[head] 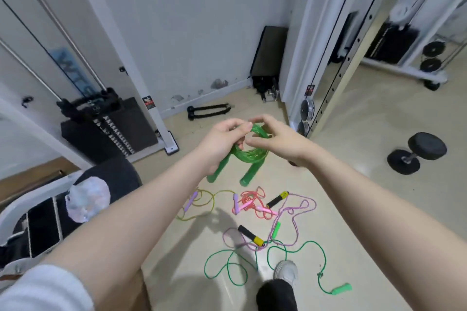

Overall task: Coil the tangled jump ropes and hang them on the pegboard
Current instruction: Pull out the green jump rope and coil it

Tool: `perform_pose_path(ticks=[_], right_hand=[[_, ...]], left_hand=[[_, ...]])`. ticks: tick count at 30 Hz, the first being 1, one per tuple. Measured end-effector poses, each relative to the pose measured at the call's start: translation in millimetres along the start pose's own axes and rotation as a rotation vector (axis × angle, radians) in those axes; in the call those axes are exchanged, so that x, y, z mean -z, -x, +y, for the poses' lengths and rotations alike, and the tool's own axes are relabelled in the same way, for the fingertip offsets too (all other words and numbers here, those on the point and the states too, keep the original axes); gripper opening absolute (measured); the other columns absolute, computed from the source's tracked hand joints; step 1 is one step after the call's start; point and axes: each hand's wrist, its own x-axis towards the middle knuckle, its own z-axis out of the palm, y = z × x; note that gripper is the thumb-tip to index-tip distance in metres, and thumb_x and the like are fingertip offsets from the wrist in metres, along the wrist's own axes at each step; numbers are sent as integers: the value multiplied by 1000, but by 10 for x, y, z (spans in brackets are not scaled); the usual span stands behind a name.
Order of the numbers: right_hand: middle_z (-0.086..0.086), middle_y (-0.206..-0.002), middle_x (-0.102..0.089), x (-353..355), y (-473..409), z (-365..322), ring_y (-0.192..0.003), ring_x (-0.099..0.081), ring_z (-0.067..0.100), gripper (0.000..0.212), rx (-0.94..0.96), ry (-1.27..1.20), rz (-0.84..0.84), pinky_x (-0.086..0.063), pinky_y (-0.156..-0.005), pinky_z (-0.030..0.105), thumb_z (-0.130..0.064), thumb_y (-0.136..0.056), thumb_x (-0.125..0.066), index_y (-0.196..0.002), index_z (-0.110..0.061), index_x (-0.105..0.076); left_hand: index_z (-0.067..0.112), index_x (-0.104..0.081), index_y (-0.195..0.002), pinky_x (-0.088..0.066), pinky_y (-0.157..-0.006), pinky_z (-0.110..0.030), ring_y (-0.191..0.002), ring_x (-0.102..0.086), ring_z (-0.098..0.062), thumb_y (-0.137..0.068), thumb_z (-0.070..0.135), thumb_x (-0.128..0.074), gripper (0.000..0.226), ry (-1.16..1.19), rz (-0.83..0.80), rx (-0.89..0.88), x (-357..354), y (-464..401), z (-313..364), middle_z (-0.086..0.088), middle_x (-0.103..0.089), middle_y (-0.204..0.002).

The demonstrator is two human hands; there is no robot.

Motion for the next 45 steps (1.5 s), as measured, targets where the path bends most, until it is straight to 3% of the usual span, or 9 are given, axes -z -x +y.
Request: perform_pose_path(ticks=[4,8,12,15,20,27,31,40,45], right_hand=[[-3,-89,-63,521,-288,-281,-79,-59,7,24,91,-119,-44,-48,-76,20,-18,-91,-59,-113,-10,-55],[-8,-73,-58,1050,-627,-436,-63,-54,2,19,186,-70,-37,-43,-62,15,-19,-93,-56,-110,-12,-55],[-1,-77,-58,1439,-1081,-645,-64,-54,8,12,250,-122,-108,-44,-63,21,-17,-91,-58,-103,-18,-54],[7,-81,-60,1544,-1433,-752,-70,-55,15,9,278,-282,-158,-48,-69,26,-12,-92,-56,-97,-20,-55],[0,-72,-55,1790,-2090,-833,-68,-53,12,24,288,-279,-193,-47,-70,22,-8,-93,-54,-117,-9,-53],[-1,-76,-61,2352,-3800,-1073,-67,-57,8,19,346,-212,-36,-47,-63,11,-4,-90,-56,-108,-8,-59],[-2,-79,-65,2670,-4994,-1618,-72,-59,10,17,363,-244,-14,-50,-75,17,-6,-91,-56,-98,-20,-61],[2,-77,-65,3209,-6829,-2410,-67,-61,10,13,477,-438,77,-49,-66,21,-6,-90,-59,-95,-18,-57],[3,-80,-65,3711,-7568,-2896,-73,-61,12,14,683,-407,194,-50,-70,24,-6,-86,-62,-95,-17,-61]], left_hand=[[11,-65,-91,-45,-60,-24,-60,-54,-15,-92,24,-56,16,77,80,-36,-183,-372,513,-4,-61,-69],[15,-62,-84,-40,-56,-25,-52,-45,-11,-93,32,-53,21,169,158,-22,-351,-697,866,1,-50,-61],[13,-57,-89,-44,-55,-19,-54,-51,-8,-93,21,-54,10,207,210,-80,-331,-918,1164,7,-54,-57],[12,-59,-91,-45,-56,-19,-58,-58,-8,-86,-3,-56,16,33,277,-112,-192,-1140,1371,6,-60,-62],[14,-55,-75,-38,-55,-22,-59,-46,-14,-79,-5,-56,19,-245,492,-158,76,-1870,1625,-2,-51,-67],[12,-55,-75,-47,-54,-20,-58,-52,-14,-83,-2,-59,17,-149,441,-207,677,-3540,2089,-5,-54,-68],[14,-58,-83,-47,-75,-33,-69,-54,-18,-86,9,-63,7,-78,351,-253,1389,-4508,2643,-2,-56,-72],[18,-62,-95,-52,-81,-35,-70,-63,-9,-95,19,-51,11,33,337,-460,2285,-6035,3748,13,-60,-60],[16,-62,-98,-53,-73,-31,-70,-63,-10,-96,17,-49,13,41,344,-606,2522,-6712,4420,9,-60,-61]])
